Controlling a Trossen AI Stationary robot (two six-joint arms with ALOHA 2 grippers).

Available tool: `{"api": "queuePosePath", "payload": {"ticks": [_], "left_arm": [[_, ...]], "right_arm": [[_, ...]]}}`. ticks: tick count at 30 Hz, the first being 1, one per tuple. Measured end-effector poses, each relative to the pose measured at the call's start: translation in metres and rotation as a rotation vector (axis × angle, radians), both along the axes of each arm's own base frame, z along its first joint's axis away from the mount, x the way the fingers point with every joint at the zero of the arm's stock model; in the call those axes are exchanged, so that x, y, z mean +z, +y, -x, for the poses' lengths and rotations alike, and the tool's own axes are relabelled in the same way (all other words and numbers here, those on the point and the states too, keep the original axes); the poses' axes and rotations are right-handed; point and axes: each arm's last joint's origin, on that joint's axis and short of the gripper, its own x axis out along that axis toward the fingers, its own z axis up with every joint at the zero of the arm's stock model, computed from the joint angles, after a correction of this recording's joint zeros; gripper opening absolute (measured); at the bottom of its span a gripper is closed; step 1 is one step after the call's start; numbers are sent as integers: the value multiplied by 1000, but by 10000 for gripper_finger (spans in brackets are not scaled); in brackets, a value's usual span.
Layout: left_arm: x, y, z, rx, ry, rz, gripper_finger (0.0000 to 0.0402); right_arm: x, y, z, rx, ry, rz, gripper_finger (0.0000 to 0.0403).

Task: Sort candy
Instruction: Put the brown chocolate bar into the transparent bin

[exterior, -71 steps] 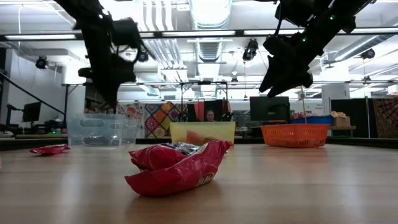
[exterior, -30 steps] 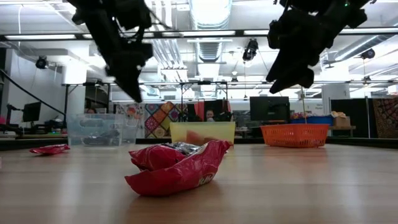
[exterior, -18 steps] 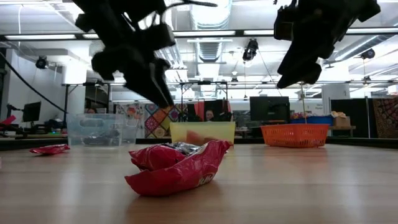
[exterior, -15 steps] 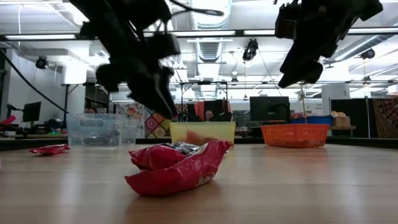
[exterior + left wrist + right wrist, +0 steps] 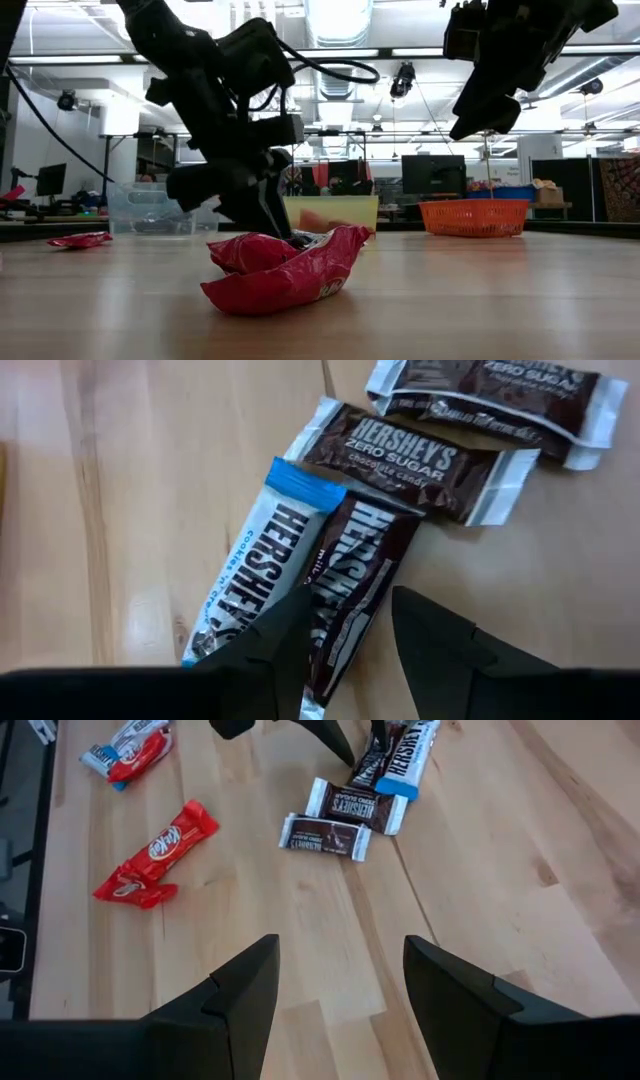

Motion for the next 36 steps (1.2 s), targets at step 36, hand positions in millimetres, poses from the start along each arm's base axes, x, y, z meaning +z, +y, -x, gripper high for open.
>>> {"api": "queuePosePath", "payload": {"ticks": [36], "left_arm": [[12,4,2,-68,-30,230,27]], "right_arm": [[0,0,0,15,-7,15,201]]}}
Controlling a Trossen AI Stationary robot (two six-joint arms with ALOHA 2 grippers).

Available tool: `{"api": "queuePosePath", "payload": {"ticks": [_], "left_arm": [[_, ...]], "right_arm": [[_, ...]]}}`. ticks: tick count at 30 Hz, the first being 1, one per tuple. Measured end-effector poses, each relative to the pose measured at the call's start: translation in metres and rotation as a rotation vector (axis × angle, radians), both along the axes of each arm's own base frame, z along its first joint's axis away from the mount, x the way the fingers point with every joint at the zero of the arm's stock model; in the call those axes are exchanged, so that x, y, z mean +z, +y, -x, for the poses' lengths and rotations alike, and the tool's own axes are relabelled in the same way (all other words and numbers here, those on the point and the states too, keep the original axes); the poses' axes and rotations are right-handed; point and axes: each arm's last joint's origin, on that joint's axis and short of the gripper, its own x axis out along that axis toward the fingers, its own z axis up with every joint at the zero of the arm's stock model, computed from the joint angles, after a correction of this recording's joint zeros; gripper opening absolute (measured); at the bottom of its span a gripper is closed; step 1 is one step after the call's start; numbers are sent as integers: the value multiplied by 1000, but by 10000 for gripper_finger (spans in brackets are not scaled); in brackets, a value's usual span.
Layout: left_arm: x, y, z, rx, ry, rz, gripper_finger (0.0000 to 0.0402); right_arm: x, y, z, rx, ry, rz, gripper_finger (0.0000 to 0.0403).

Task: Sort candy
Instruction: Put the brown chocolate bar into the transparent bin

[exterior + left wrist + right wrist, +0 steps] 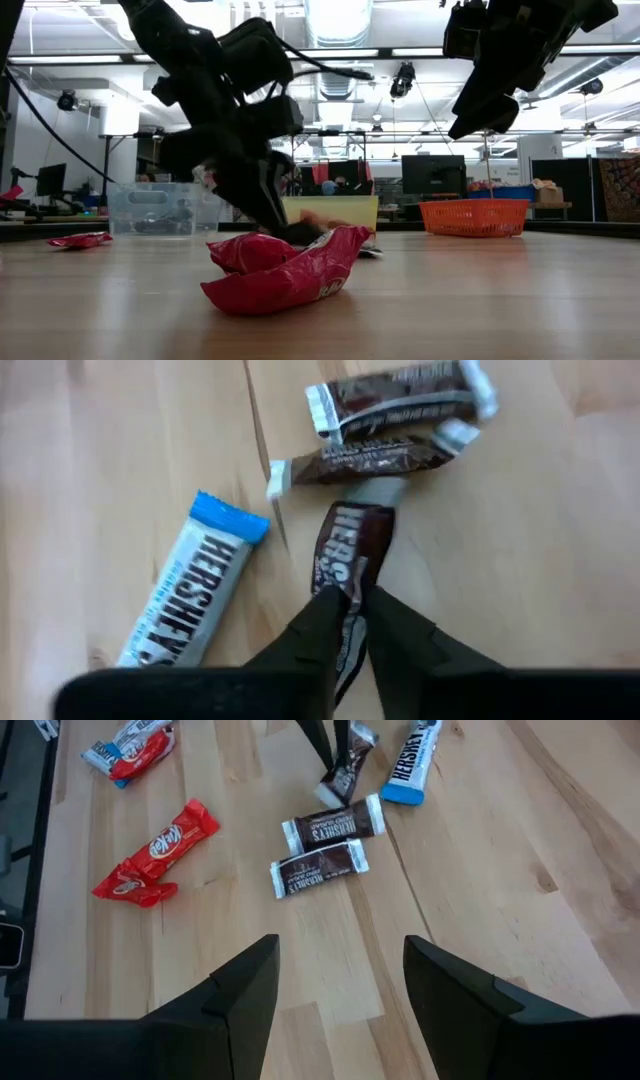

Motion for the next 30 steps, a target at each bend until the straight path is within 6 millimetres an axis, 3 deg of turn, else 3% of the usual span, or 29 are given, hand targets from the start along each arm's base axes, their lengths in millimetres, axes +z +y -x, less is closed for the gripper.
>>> {"api": "queuePosePath", "payload": {"ticks": [3,9,15,23,30], "left_arm": [[3,0,0,1,-11,-1,5],[8,-2,1,3,-22,4,1],[41,-2,14,44,-65,6,0],[96,11,67,299,-34,-204,0],[127,37,126,698,31,-525,0]], "right_arm": [[0,0,0,4,-1,4,201],[0,0,0,4,-3,4,201],[0,0,0,5,-4,4,201],[0,0,0,4,-5,4,201],[1,0,-1,4,-11,3,201]]}}
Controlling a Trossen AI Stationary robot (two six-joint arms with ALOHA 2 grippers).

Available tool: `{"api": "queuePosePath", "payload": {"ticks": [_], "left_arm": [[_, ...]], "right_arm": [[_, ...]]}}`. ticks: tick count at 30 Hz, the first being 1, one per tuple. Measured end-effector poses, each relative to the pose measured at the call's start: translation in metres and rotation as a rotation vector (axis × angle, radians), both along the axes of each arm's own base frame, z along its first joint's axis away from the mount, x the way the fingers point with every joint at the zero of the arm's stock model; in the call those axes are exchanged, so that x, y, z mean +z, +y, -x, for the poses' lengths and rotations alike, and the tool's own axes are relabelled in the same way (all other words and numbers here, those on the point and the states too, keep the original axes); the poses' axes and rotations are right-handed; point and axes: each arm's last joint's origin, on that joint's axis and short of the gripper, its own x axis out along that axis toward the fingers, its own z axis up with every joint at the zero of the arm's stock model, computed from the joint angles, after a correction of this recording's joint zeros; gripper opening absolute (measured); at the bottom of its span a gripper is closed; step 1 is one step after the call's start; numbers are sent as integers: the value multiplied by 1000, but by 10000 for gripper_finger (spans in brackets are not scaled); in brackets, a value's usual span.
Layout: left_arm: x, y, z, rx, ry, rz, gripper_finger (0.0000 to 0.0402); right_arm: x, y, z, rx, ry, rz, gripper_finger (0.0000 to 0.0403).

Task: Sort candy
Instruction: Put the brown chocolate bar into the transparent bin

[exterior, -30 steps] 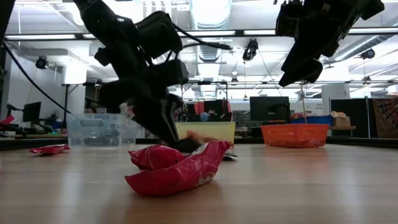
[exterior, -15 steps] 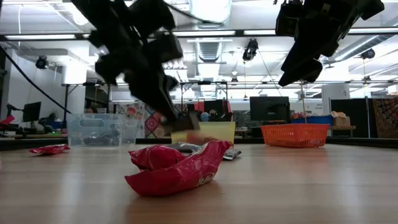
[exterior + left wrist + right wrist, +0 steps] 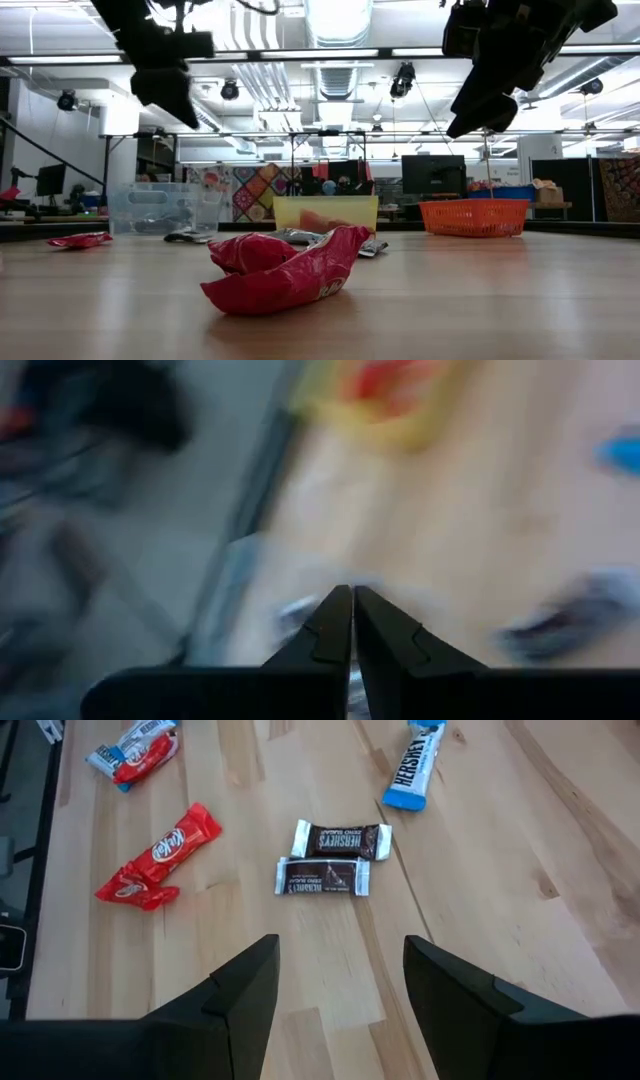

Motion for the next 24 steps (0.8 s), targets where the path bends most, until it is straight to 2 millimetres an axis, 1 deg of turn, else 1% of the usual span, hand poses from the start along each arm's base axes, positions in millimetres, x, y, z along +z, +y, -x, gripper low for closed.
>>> {"api": "queuePosePath", "payload": {"ticks": [2,3,4,5,7,9,10,12,15,18,21,24], "left_arm": [[5,10,9,80,-16,-32,0],[7,14,12,86,-28,-7,0],[8,16,13,56,-38,44,0],[9,16,13,-9,-49,114,0],[10,12,7,-210,-84,256,0],[8,6,1,-402,-101,345,0],[7,5,-2,-456,-110,363,0],[4,5,-8,-480,-108,370,0],[-10,4,-14,-495,-52,416,4],[-30,3,-20,-502,12,493,26],[-51,1,-28,-466,96,546,63],[-70,-2,-37,-436,163,574,108]], "right_arm": [[0,0,0,0,-6,-1,201],[1,0,-1,0,-13,-2,201],[1,0,-1,0,-17,-3,201],[1,0,-1,0,-20,-3,201],[1,0,-1,0,-19,-3,201],[1,0,-1,1,-19,-1,201],[1,0,-1,5,-20,2,201],[1,0,-1,8,-21,5,201],[2,0,-1,10,-24,8,201],[2,0,-1,11,-24,9,201],[2,0,-1,19,-25,17,201],[1,0,-1,23,-24,21,201]]}}
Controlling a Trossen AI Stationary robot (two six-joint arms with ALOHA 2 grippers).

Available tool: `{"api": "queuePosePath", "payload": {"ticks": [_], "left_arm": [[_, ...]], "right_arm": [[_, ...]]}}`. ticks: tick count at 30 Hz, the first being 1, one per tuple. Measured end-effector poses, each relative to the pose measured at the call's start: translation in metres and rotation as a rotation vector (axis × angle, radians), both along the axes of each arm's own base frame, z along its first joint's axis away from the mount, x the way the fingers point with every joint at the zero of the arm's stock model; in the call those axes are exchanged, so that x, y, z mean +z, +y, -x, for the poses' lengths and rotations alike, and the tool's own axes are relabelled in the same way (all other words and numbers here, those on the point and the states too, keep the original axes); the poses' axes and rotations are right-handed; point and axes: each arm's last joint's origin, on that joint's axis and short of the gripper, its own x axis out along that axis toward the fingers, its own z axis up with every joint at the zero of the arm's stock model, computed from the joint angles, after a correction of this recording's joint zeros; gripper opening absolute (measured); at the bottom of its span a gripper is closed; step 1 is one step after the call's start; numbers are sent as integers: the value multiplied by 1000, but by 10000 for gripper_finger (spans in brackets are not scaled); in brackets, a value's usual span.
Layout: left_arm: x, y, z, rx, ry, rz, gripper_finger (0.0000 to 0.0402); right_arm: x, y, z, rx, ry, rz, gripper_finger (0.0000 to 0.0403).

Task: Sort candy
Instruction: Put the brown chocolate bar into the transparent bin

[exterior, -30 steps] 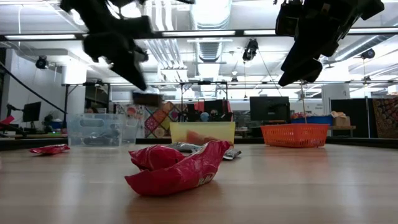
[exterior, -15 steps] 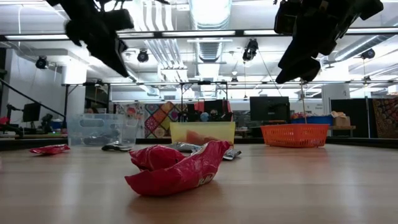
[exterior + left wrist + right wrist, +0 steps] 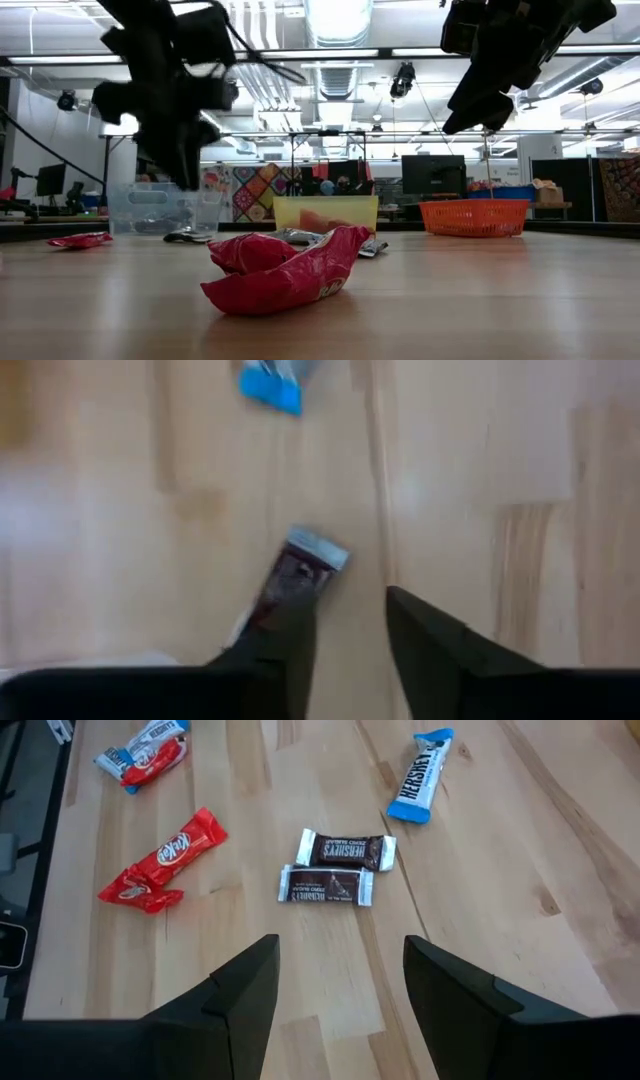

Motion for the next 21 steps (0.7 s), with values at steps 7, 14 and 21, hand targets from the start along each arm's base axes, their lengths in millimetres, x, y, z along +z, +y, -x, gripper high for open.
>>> {"api": "queuePosePath", "payload": {"ticks": [7,14,21], "left_arm": [[-34,0,-13,16,170,-146,188],[-53,2,-19,10,236,-170,196],[-63,2,-23,-2,263,-169,162]], "right_arm": [[-1,0,0,0,2,0,201],[-1,0,0,0,2,0,201],[0,0,-1,-1,-15,-1,201]]}}
